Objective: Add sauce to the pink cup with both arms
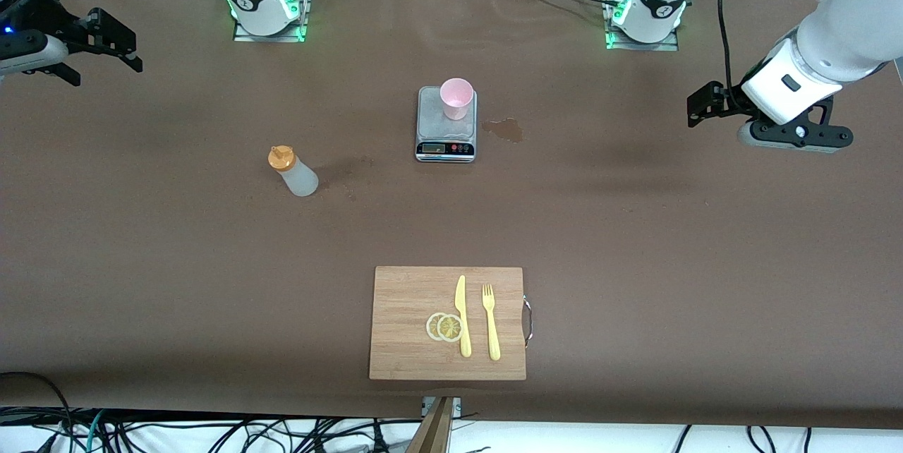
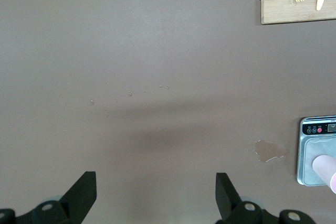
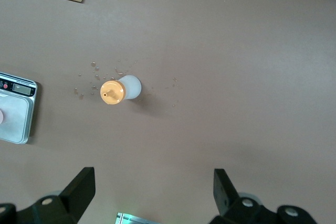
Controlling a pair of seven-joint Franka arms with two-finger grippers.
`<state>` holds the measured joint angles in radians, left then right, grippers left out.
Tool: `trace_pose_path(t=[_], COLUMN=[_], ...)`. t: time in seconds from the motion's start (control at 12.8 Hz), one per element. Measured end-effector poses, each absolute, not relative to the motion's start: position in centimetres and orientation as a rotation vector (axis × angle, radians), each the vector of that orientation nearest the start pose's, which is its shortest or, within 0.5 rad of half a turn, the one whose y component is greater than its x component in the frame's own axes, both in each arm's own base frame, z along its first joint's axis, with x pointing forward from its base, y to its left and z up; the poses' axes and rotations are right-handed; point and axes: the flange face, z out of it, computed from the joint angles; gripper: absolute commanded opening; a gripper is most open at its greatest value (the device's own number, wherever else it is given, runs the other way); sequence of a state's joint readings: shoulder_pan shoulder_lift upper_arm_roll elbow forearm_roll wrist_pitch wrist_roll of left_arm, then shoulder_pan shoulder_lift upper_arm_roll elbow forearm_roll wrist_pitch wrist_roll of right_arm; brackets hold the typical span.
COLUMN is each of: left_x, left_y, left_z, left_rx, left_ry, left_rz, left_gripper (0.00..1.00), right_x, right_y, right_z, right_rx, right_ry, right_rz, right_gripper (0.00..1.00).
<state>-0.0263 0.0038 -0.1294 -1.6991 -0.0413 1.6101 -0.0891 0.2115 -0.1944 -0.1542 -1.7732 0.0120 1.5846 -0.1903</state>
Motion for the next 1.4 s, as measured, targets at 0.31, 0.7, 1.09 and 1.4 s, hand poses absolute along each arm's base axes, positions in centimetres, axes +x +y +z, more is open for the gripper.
trace_pose_path(t=[0.31,0.7,1.09,1.4], left_x=[54.6,54.5,54.5,54.6], left_y=[-9.0,-9.1,-9.1,-9.1], left_z=[56.5,56.5,56.5,56.6], left_rx=[-3.166,-3.166,-3.166,-3.166], left_ry=[0.100,0.101,0.102,0.101], left_rz=[0.154,0.154,0.154,0.151], left_gripper=[1.00,1.00,1.00,1.00], right_x=[49.2,49.2,49.2,49.2], right_y=[2.2,1.4,1.3,1.3], right_z=[63.2,63.4,63.4,63.5], right_rx=[-3.076,-3.077,-3.078,-3.078], right_ry=[-0.383,-0.359,-0.357,-0.357], right_rz=[0.002,0.001,0.000,-0.001], right_gripper=[1.00,1.00,1.00,1.00])
